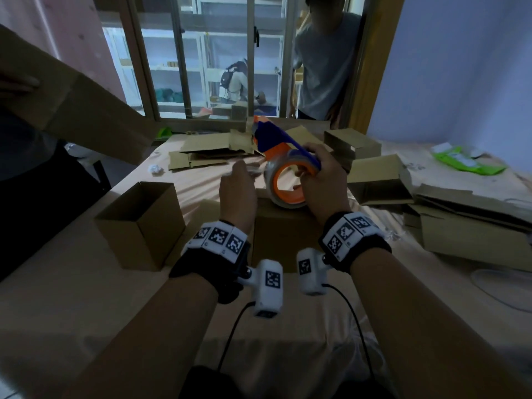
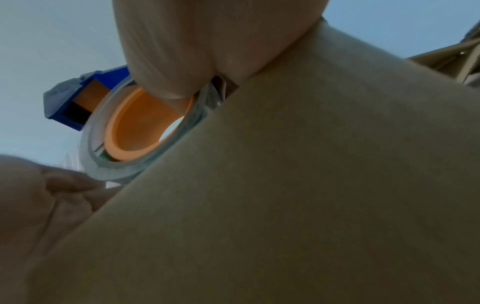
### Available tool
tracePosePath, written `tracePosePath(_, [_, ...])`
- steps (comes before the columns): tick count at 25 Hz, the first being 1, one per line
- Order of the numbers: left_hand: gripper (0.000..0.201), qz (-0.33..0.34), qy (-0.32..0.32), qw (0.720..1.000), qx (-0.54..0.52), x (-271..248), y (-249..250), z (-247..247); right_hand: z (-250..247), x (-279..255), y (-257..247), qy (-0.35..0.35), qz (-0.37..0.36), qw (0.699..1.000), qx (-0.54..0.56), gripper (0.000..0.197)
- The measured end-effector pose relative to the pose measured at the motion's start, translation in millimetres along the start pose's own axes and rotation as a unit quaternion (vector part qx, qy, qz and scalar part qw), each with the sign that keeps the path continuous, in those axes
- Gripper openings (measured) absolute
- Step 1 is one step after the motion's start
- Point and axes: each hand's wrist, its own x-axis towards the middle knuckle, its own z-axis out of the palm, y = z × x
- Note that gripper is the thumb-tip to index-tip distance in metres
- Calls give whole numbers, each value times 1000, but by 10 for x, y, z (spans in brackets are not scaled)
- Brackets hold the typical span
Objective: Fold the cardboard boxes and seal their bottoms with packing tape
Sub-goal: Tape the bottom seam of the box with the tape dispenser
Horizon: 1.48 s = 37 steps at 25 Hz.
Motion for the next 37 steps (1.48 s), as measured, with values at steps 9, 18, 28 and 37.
tracePosePath(9, [44, -122, -52, 983, -125, -205, -203, 21, -41, 14, -48, -73, 70, 994, 27, 43])
tracePosePath(18, [67, -203, -141, 964, -100, -199, -617, -154, -84, 23, 2, -99, 96, 984, 116, 34])
tracePosePath(28, [29, 162, 17, 986, -27, -262, -502, -223, -49, 36, 12, -93, 130, 979, 126, 20])
tracePosePath(37, [49, 175, -146, 960, 162, -181, -525, -274, -36, 39, -23, -81, 153, 976, 135, 17])
